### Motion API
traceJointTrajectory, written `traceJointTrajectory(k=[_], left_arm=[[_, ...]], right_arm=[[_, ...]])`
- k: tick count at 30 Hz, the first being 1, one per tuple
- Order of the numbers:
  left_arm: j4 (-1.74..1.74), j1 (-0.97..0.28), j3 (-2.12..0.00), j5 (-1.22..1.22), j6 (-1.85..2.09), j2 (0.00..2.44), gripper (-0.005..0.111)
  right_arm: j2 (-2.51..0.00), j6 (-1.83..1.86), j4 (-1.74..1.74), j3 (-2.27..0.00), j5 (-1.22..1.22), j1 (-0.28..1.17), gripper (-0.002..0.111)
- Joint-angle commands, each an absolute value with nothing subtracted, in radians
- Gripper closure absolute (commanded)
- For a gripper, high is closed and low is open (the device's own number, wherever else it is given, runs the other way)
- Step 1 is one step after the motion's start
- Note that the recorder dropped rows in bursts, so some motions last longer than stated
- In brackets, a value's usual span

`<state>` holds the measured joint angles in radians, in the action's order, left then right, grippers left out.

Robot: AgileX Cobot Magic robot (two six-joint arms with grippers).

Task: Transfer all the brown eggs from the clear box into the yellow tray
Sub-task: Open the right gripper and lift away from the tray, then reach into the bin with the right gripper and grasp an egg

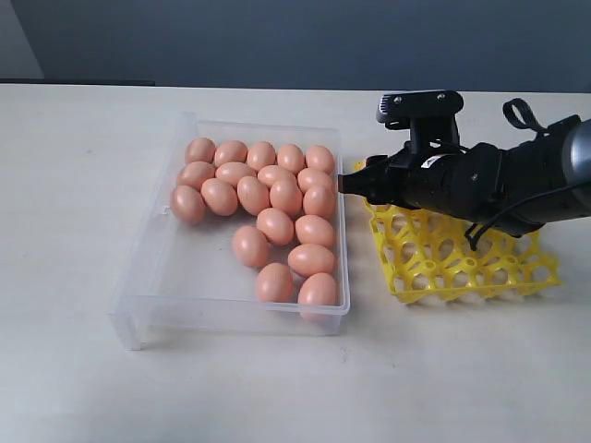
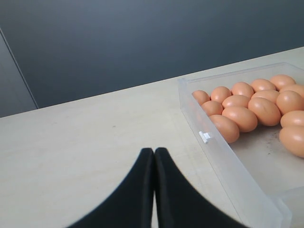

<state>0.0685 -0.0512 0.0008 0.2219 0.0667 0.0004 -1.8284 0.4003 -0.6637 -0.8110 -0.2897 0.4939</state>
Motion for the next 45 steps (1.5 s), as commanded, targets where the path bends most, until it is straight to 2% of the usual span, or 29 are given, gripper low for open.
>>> traceJointTrajectory(k=[1, 5, 8, 18, 27, 35, 45], left_arm=[[0.068, -0.052, 0.0, 0.209, 0.064, 0.0, 0.106], [0.068, -0.052, 0.0, 0.209, 0.064, 0.0, 0.106], [0.068, -0.052, 0.0, 0.209, 0.064, 0.0, 0.106], [0.068, -0.052, 0.0, 0.209, 0.064, 0.0, 0.106], [0.068, -0.052, 0.0, 0.209, 0.064, 0.0, 0.106], [0.068, -0.052, 0.0, 0.209, 0.064, 0.0, 0.106], [0.068, -0.052, 0.0, 0.209, 0.064, 0.0, 0.106]], right_arm=[[-1.826, 0.4, -0.653, -0.81, -0.294, 0.489, 0.071], [-1.826, 0.4, -0.645, -0.814, -0.281, 0.489, 0.057], [-1.826, 0.4, -0.637, -0.814, -0.281, 0.489, 0.051], [-1.795, 0.4, -0.627, -0.816, -0.278, 0.489, 0.051], [-1.726, 0.466, -0.547, -1.062, 0.317, 0.545, 0.051], [-1.871, 0.574, -0.544, -1.3, 0.544, 0.686, 0.051], [-2.044, 0.572, -0.521, -1.426, 0.61, 0.689, 0.051]])
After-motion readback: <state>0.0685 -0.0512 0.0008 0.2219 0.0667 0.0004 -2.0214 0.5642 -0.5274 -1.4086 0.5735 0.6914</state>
